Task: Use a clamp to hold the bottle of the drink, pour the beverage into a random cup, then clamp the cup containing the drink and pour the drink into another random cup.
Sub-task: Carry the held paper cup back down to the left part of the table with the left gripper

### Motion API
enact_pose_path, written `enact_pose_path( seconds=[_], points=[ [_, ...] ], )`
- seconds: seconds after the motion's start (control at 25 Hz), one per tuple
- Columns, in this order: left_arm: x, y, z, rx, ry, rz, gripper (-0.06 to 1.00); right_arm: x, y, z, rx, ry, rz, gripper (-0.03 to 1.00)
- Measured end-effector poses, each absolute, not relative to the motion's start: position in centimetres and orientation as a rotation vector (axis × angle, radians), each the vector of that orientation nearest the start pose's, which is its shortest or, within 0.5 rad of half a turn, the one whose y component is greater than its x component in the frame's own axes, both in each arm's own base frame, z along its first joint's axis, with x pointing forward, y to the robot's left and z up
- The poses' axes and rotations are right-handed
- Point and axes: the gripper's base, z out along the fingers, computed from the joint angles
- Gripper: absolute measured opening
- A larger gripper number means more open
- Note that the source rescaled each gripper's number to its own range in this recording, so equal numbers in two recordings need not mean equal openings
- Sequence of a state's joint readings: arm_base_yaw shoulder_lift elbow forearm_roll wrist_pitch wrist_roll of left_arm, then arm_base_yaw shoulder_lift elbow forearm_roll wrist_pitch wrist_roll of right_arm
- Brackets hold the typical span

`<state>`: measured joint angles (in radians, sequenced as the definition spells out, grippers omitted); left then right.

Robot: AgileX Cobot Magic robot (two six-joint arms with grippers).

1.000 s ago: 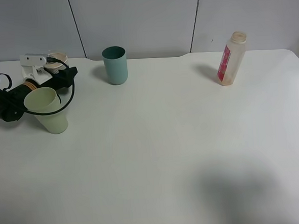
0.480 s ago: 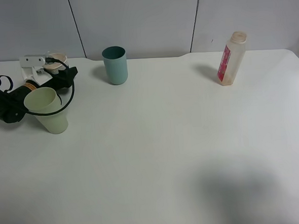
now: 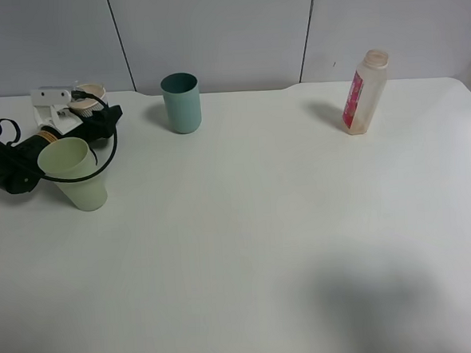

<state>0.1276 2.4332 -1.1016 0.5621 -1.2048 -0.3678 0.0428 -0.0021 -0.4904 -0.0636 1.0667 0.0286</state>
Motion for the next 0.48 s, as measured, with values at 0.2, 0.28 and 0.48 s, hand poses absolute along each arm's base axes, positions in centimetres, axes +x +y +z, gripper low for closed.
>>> enact_pose_path(
  seconds=[0.2, 0.28, 0.48],
  points=[
    [42.18, 0.88, 3.91, 0.163, 1.667, -0.446, 0.01, -0.42, -0.53, 27.42, -0.012, 2.056, -0.032, 1.00],
    [42.22, 0.96, 3.93, 0.152, 1.666, -0.441, 0.06, -0.42, -0.53, 27.42, -0.012, 2.056, -0.032, 1.00],
    [42.31, 1.20, 3.97, 0.121, 1.663, -0.427, 0.27, -0.42, -0.53, 27.42, -0.012, 2.056, -0.032, 1.00]
  ],
)
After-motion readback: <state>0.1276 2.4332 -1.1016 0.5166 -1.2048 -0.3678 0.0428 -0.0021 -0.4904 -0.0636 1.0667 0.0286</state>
